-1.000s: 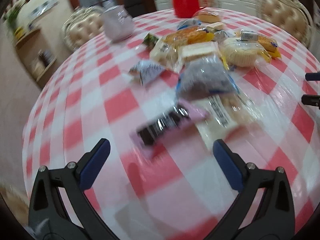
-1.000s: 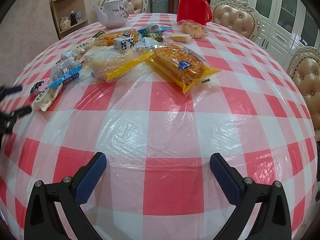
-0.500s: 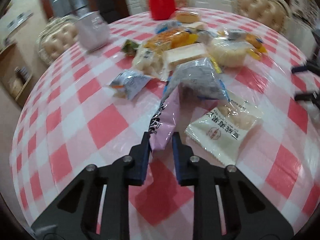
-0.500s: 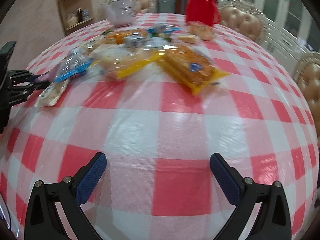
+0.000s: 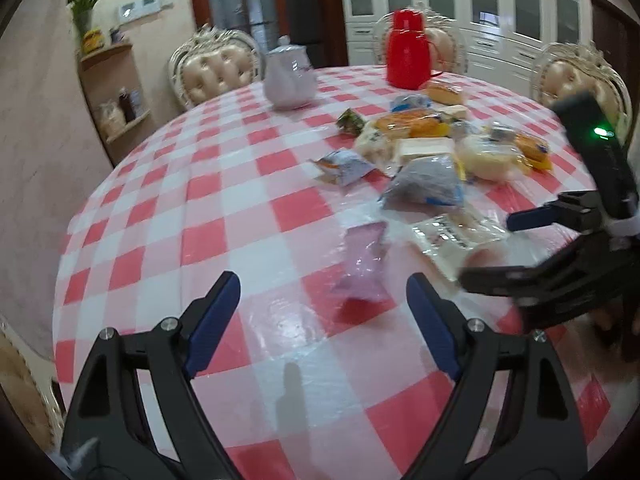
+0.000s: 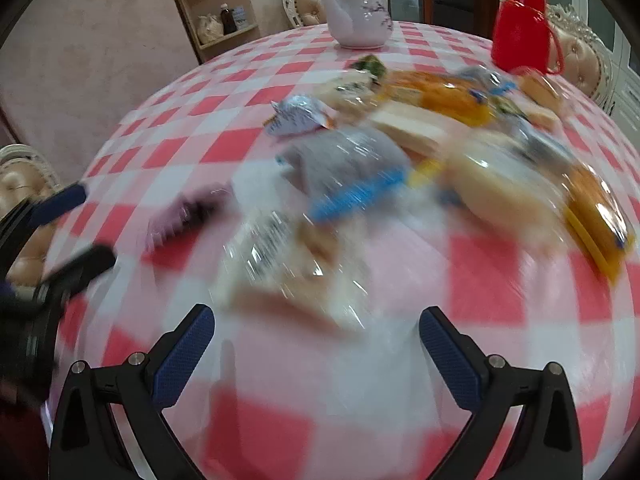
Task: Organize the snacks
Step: 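Grasp the pink wrapper bar with the left tool while the right tool grasps the white nut-cookie pack, then carry both snacks to the clear box and release them inside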
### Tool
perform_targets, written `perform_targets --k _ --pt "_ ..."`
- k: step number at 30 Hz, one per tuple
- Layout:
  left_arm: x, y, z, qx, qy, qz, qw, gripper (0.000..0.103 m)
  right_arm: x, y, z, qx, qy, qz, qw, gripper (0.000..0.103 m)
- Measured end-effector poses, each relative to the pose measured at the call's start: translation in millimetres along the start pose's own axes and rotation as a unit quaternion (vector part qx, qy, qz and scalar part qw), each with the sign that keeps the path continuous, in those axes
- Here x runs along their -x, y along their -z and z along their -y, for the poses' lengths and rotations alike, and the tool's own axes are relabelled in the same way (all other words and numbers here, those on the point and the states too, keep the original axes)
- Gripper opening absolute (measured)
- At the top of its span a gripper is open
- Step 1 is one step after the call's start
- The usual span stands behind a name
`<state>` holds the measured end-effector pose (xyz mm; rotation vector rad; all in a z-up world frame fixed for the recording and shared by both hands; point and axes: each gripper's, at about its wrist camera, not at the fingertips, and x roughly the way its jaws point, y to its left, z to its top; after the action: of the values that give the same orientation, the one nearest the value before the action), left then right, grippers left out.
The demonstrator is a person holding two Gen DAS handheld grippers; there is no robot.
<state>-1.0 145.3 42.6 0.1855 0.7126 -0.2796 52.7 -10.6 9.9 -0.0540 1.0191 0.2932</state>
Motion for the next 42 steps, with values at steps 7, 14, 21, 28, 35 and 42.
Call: perform_targets --k 7,14,21,28,35,42 --pt "-16 0 2 0.025 0.004 -0.012 0.9996 0.087 -4 -1 -18 0.049 0.066 0.018 0.996 0.079" --pt "-55 -16 32 0.015 -0.004 -0.057 0.9983 0.076 30 36 20 0.054 0.055 0.051 0.996 0.053" --pt "-56 -6 56 0.020 -0.030 -0.067 0.9971 0.029 56 56 44 0.018 0.004 0.073 0.997 0.053" --pt "-13 14 66 0.085 -0.041 -0.046 0.9945 0.029 65 65 47 0.001 -0.043 0.079 0.996 0.053" --pt "17 44 71 0.117 -0.065 -0.052 0.9896 0.029 74 76 40 -0.003 -0.070 0.082 0.994 0.053" --pt "46 65 70 0.122 -0.088 -0.053 0.9873 0.029 77 84 17 0.015 -0.091 0.082 0.992 0.053"
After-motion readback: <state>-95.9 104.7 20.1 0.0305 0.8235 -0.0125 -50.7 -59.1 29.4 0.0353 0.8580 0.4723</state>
